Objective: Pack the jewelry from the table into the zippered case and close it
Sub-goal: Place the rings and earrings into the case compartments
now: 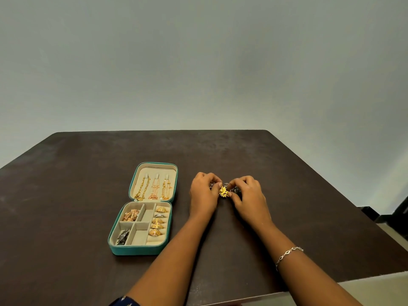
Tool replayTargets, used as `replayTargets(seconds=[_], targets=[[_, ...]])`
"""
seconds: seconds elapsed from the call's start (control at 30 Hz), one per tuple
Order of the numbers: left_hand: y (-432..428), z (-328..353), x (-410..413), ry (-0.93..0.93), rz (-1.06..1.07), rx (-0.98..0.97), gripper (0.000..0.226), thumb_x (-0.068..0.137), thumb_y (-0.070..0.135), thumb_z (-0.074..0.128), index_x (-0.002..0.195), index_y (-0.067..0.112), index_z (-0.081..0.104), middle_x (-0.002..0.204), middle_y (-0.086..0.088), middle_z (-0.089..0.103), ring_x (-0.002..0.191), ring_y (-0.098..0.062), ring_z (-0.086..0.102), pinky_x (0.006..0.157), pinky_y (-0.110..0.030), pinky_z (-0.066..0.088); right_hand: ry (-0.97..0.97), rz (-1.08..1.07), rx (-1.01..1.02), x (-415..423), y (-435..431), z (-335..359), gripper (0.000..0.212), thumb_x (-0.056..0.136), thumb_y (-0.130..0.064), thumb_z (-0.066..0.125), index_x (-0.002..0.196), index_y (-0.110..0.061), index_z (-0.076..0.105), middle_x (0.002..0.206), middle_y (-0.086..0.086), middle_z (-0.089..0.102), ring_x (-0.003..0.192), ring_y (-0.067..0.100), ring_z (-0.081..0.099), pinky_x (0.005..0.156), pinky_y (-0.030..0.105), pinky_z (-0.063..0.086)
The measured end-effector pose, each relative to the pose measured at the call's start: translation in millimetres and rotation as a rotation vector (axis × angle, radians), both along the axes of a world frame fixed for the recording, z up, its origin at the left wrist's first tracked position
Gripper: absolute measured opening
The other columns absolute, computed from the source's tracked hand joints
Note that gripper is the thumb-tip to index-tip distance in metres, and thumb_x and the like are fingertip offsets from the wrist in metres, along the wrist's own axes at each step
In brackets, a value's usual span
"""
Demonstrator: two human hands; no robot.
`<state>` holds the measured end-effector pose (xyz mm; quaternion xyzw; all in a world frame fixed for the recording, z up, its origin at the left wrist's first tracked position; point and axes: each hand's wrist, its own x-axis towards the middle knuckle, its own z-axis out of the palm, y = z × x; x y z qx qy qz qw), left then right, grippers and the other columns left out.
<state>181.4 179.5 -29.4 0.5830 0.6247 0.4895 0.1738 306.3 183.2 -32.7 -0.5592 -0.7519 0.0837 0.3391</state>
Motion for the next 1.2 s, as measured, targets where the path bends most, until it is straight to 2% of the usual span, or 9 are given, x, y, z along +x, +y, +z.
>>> replayTargets(seconds=[0.17,0.27,0.43,0.57,0.7,0.77,0.9,1.03,1.2], targets=[[-2,0,-1,-0.068,0.004,0.046,0.009,0.084,0.009,0.06,0.078,0.014,0.063,0.085,0.002,0.056,0.079,-0.009,0.052,0.063,-0.007,0.035,0.031,-0.004,0.003,1,1,-1,0.002,0.085,-0.016,0.06,0.083,-0.016,0.061,0.095,-0.005,0.05,0.099,0.013,0.044,0.07,0.022,0.031],[-2,0,-2,-0.142,0.016,0.065,0.011,0.085,0.009,0.059,0.077,0.016,0.062,0.082,0.002,0.062,0.074,-0.007,0.054,0.061,-0.007,0.036,0.163,0.026,0.067,1,-3,2,0.01,0.083,-0.012,0.061,0.076,-0.019,0.059,0.086,-0.009,0.053,0.091,0.013,0.049,0.068,0.026,0.036],[-7,2,-2,-0.231,0.015,0.093,0.011,0.086,0.01,0.059,0.078,0.018,0.062,0.072,0.009,0.061,0.07,-0.002,0.055,0.059,-0.006,0.038,0.331,0.037,0.115,3,-9,4,0.009,0.083,-0.011,0.06,0.077,-0.018,0.061,0.076,-0.008,0.063,0.075,0.011,0.057,0.066,0.037,0.049],[-8,3,-2,-0.234,0.019,0.108,0.012,0.086,0.012,0.059,0.078,0.02,0.062,0.073,0.009,0.062,0.07,-0.006,0.057,0.059,-0.011,0.04,0.355,0.059,0.11,3,-11,5,0.008,0.083,-0.011,0.06,0.078,-0.018,0.061,0.075,-0.007,0.063,0.072,0.011,0.058,0.064,0.036,0.05],[-9,2,-1,-0.232,-0.001,0.113,0.01,0.085,0.011,0.06,0.08,0.018,0.064,0.07,0.008,0.063,0.067,-0.009,0.058,0.063,-0.024,0.046,0.319,0.093,0.119,3,-12,6,0.009,0.083,-0.009,0.06,0.08,-0.017,0.065,0.078,-0.013,0.061,0.075,0.008,0.055,0.064,0.015,0.041],[-10,2,-2,-0.223,-0.017,0.115,0.011,0.086,0.01,0.059,0.08,0.017,0.064,0.071,0.007,0.064,0.069,-0.009,0.06,0.063,-0.024,0.046,0.307,0.1,0.111,3,-11,6,0.01,0.084,-0.009,0.06,0.082,-0.017,0.066,0.08,-0.012,0.06,0.076,0.007,0.054,0.064,0.01,0.036],[-10,4,-1,-0.255,-0.054,0.109,0.016,0.085,0.005,0.058,0.078,0.019,0.062,0.071,0.01,0.063,0.064,-0.004,0.057,0.057,-0.013,0.043,0.307,0.123,0.099,4,-10,6,0.012,0.085,-0.008,0.059,0.084,-0.016,0.067,0.082,-0.009,0.061,0.078,0.009,0.055,0.067,0.017,0.041],[-11,5,0,-0.358,-0.124,0.045,0.023,0.085,0.001,0.057,0.075,0.02,0.062,0.072,0.001,0.065,0.055,-0.011,0.059,0.046,-0.024,0.049,0.274,0.172,0.088,3,-10,6,0.011,0.084,-0.008,0.058,0.086,-0.014,0.067,0.083,-0.004,0.062,0.081,0.01,0.055,0.068,0.016,0.041],[-13,6,1,-0.511,-0.204,0.034,0.015,0.087,0.005,0.057,0.078,0.014,0.064,0.069,-0.009,0.065,0.059,-0.024,0.062,0.058,-0.034,0.055,0.255,0.173,0.104,4,-8,4,0.009,0.083,-0.008,0.06,0.085,-0.013,0.067,0.082,0.0,0.062,0.081,0.013,0.054,0.07,0.022,0.043]])
